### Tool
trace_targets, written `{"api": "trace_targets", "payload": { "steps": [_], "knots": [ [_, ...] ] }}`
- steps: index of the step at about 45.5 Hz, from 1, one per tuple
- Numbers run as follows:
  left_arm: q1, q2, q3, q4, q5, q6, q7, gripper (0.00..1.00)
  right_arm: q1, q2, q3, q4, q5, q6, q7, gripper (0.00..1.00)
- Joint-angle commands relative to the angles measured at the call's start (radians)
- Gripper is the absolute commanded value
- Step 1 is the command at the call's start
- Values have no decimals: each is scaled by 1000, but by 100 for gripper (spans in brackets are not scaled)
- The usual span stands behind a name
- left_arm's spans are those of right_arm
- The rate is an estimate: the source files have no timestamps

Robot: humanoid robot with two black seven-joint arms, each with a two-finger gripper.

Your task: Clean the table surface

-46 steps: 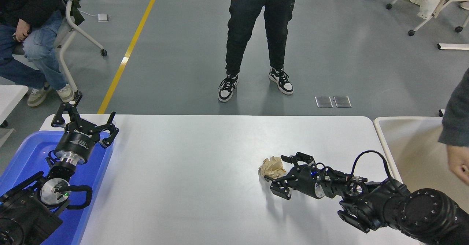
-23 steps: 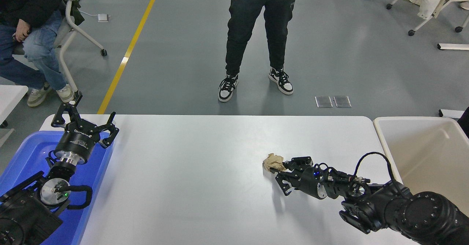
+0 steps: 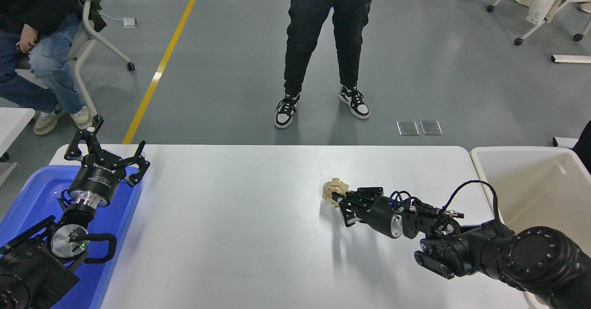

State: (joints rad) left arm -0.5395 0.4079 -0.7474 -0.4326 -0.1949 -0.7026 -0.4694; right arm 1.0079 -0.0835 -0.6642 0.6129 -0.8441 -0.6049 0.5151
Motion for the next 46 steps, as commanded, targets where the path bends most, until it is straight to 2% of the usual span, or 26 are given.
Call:
{"api": "trace_targets", "payload": {
  "steps": [1,13,26,46],
  "knots": [
    [0,0,-1,0,0,0,0,100,119,-153,98,281,103,14,13,0],
    [1,0,0,0,0,0,0,100,273,-366,98,522,103,40,-7,0],
    [1,0,0,0,0,0,0,100,454,-596,68,738,89,191,-17,0],
    [0,0,-1,0,0,0,0,100,586,-759,-3,854,30,283,-14,0]
  ]
}}
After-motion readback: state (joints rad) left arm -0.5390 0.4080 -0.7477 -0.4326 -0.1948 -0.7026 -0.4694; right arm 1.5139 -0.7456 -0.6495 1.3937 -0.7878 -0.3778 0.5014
